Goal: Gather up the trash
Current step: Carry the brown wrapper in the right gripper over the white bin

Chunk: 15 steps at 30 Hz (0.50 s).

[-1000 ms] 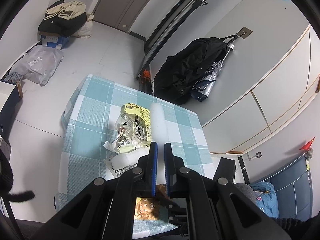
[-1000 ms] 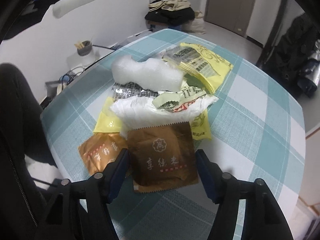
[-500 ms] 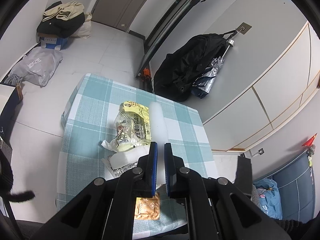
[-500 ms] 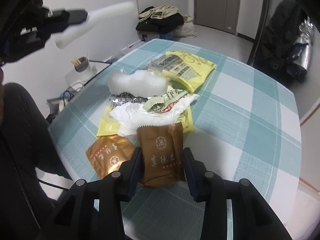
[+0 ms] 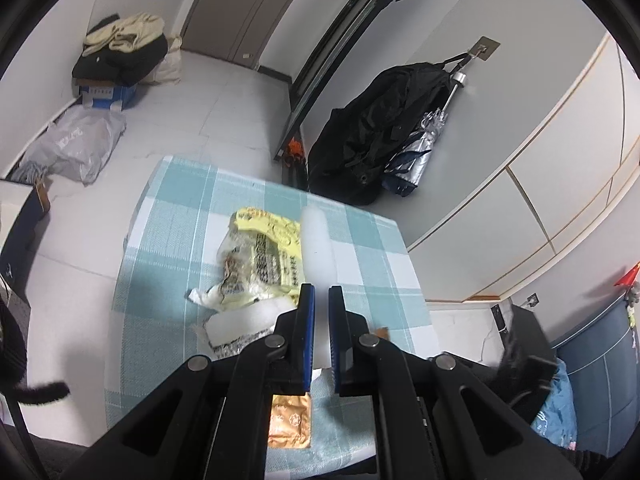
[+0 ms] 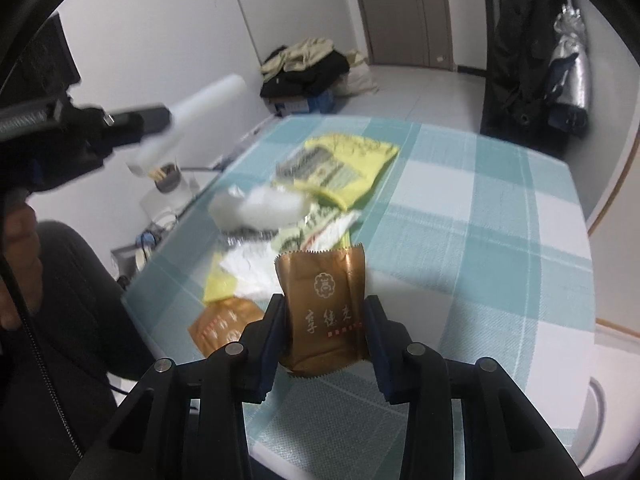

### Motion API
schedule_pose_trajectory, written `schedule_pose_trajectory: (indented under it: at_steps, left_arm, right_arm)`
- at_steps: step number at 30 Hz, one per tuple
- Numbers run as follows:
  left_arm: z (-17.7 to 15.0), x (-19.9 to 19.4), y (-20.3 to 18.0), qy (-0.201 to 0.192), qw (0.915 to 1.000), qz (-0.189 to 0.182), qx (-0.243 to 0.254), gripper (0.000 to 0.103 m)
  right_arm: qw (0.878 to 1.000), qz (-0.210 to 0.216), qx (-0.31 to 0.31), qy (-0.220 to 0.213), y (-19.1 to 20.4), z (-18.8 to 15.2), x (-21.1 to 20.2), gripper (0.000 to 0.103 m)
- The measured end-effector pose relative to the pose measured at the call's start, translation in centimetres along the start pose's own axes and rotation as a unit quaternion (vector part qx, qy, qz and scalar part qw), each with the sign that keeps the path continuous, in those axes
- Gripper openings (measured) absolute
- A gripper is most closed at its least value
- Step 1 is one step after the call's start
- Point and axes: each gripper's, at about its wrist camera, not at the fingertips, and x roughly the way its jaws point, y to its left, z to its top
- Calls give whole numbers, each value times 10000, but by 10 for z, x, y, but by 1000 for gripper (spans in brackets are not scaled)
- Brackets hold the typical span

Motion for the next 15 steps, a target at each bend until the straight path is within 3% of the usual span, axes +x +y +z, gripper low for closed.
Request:
schedule_pose_trajectory:
  at_steps: [6, 15]
  left_arm:
    - [6, 1, -22, -36, 9998, -30, 183, 3]
    - [12, 24, -99, 144, 9961, -405, 766, 3]
  right_arm:
    - [9978, 121, 227, -619, -9, 8, -50, 38]
    - [9875, -182, 536, -1470, -40, 13, -137, 38]
